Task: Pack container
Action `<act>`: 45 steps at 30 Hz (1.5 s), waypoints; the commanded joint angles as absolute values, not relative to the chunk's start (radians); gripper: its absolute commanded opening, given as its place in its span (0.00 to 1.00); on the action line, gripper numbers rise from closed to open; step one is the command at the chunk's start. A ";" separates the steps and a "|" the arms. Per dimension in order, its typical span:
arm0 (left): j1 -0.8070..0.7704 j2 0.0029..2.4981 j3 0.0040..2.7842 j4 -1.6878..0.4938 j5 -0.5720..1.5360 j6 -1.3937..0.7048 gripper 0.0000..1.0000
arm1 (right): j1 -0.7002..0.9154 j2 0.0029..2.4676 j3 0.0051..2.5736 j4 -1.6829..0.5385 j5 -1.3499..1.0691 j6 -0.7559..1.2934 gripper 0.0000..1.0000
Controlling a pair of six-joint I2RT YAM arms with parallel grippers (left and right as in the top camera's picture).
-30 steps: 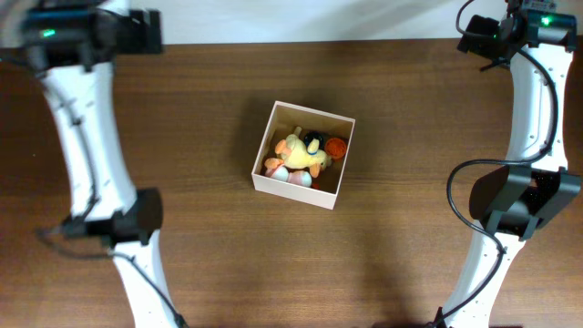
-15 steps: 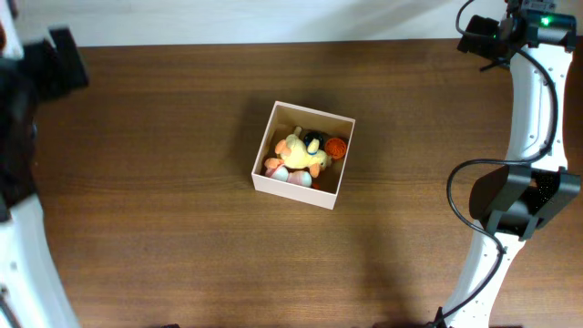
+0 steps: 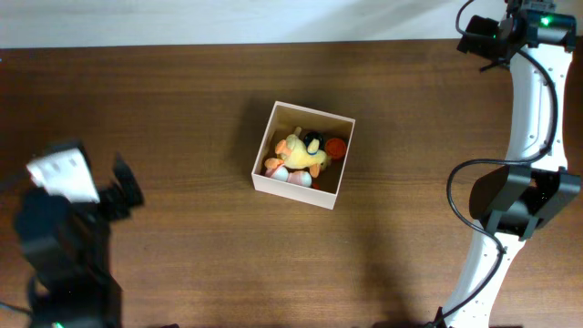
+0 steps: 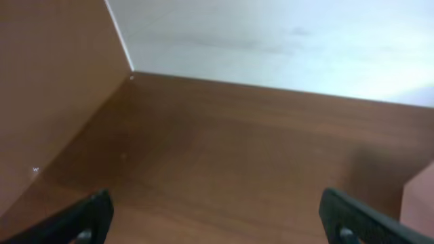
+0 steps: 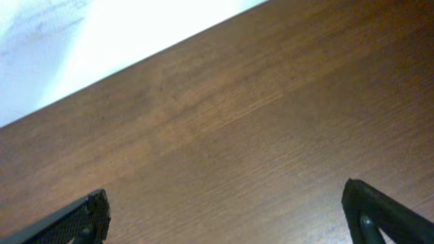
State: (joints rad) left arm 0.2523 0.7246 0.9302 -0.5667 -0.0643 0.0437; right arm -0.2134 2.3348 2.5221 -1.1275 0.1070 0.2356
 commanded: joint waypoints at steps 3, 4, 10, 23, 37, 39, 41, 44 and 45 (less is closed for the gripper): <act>0.204 0.466 0.617 -0.402 -0.068 0.037 0.99 | -0.210 2.320 2.519 -1.125 0.109 0.245 0.99; 0.202 0.426 0.568 -0.368 -0.068 0.037 0.99 | -0.210 2.320 2.519 -1.125 0.109 0.245 0.99; 0.200 0.248 0.326 -0.201 -0.047 0.032 0.99 | -0.210 2.320 2.519 -1.126 0.109 0.245 0.99; 0.175 0.086 0.161 -0.191 -0.057 0.012 0.99 | -0.210 2.320 2.519 -1.125 0.109 0.245 0.99; 0.133 0.005 0.055 -0.184 -0.070 0.016 0.99 | -0.210 2.320 2.519 -1.125 0.109 0.245 0.99; 0.133 0.005 0.055 -0.183 -0.072 0.015 0.99 | -0.210 2.320 2.519 -1.125 0.109 0.245 0.99; 0.133 0.005 0.055 -0.183 -0.072 0.015 0.99 | -0.210 2.320 2.519 -1.125 0.109 0.245 0.99; 0.133 0.005 0.055 -0.183 -0.072 0.015 0.99 | -0.210 2.320 2.519 -1.125 0.109 0.245 0.99; 0.133 0.005 0.055 -0.183 -0.072 0.015 0.99 | -0.210 2.320 2.519 -1.125 0.109 0.245 0.99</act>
State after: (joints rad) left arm 0.1368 0.0166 0.0669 -0.1898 -0.0608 0.0212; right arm -0.2134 2.3348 2.5221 -1.1278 0.1070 0.2359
